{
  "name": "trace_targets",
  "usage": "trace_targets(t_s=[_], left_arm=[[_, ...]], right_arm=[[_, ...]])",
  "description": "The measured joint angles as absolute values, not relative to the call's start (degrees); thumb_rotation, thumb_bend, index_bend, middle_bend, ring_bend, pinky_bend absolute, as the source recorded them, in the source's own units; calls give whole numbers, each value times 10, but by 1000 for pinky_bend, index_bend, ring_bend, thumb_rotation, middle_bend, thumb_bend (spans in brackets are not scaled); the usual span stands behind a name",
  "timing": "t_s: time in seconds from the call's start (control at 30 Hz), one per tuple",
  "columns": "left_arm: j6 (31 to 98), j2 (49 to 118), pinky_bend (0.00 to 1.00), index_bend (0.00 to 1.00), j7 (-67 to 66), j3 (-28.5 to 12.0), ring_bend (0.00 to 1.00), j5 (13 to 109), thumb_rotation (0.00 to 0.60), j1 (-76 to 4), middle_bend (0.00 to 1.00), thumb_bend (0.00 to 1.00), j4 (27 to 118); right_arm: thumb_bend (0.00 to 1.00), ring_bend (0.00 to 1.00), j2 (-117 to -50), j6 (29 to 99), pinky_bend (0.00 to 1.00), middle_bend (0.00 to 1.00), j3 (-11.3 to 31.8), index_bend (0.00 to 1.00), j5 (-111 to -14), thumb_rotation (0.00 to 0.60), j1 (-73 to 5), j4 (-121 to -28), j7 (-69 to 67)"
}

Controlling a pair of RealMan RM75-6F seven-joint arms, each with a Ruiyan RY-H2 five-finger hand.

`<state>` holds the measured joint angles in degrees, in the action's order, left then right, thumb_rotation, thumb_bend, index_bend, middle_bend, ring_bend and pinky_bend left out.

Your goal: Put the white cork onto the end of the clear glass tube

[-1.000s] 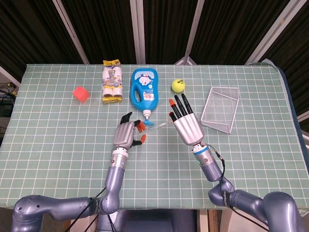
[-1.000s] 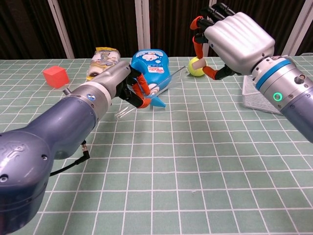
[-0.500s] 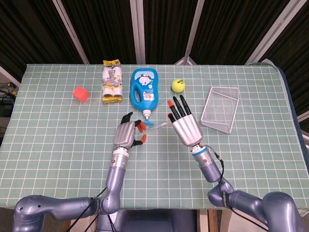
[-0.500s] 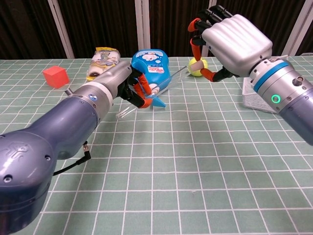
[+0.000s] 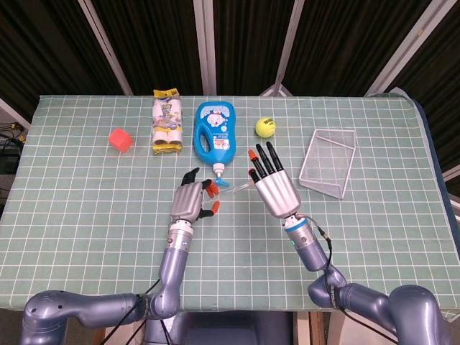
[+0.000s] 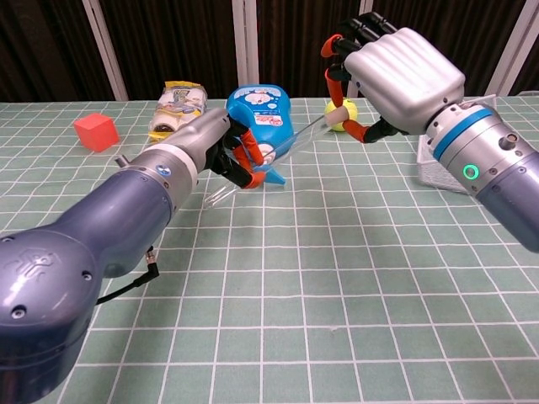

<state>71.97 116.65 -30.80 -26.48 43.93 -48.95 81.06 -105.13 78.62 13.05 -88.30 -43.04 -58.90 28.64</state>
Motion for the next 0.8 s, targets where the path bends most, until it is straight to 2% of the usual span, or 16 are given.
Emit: trace_targets(t_s=[0.8], left_arm=[[721, 1176, 0, 543, -310, -269, 64, 431, 600, -490, 538, 609, 807]], right_arm=[[460, 48, -1049, 788, 29, 196, 125, 595, -884, 600, -427, -596, 293]])
